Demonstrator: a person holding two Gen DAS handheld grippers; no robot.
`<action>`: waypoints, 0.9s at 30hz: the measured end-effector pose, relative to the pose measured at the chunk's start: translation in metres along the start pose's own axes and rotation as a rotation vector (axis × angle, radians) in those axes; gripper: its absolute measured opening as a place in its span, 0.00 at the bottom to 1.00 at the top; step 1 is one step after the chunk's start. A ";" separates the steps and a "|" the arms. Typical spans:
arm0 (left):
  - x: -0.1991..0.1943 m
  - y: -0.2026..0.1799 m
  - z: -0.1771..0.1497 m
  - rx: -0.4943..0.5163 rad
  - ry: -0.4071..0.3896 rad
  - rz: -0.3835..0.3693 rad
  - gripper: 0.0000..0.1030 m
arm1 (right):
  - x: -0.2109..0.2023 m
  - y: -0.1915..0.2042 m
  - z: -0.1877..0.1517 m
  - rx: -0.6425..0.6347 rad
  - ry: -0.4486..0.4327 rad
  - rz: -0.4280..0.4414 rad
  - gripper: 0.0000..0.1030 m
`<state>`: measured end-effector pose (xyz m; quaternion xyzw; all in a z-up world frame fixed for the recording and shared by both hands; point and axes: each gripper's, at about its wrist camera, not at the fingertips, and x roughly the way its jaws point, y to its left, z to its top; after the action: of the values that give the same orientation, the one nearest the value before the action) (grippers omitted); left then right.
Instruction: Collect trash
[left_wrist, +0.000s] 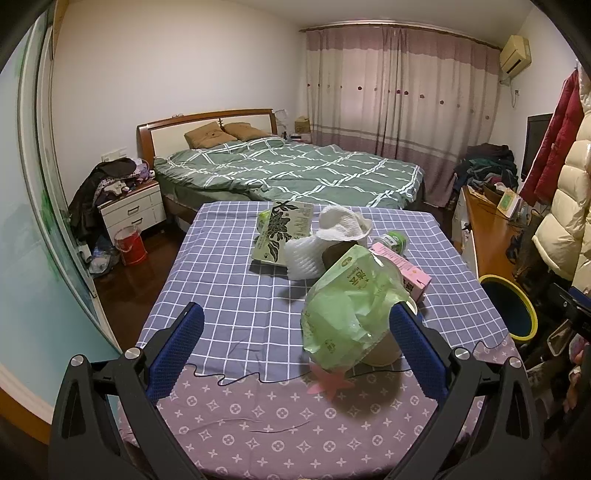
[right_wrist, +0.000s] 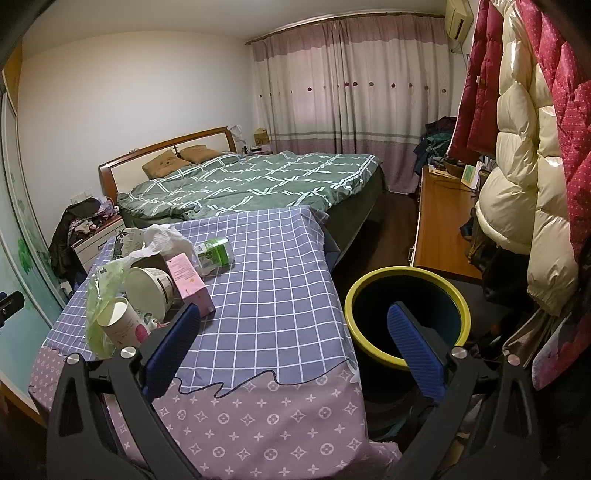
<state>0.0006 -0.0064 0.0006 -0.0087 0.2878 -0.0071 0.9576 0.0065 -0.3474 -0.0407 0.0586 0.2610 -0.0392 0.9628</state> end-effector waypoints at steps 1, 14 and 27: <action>0.000 0.000 0.000 0.001 0.000 -0.001 0.96 | 0.001 0.000 0.000 0.000 0.000 -0.001 0.94; -0.002 -0.001 0.000 0.003 0.002 -0.006 0.96 | 0.001 0.000 0.000 0.005 0.003 0.002 0.94; -0.002 -0.001 0.000 0.003 0.002 -0.004 0.96 | 0.001 0.003 0.000 0.007 0.003 0.006 0.94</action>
<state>-0.0007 -0.0076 0.0017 -0.0079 0.2885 -0.0092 0.9574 0.0079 -0.3446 -0.0410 0.0629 0.2621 -0.0373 0.9623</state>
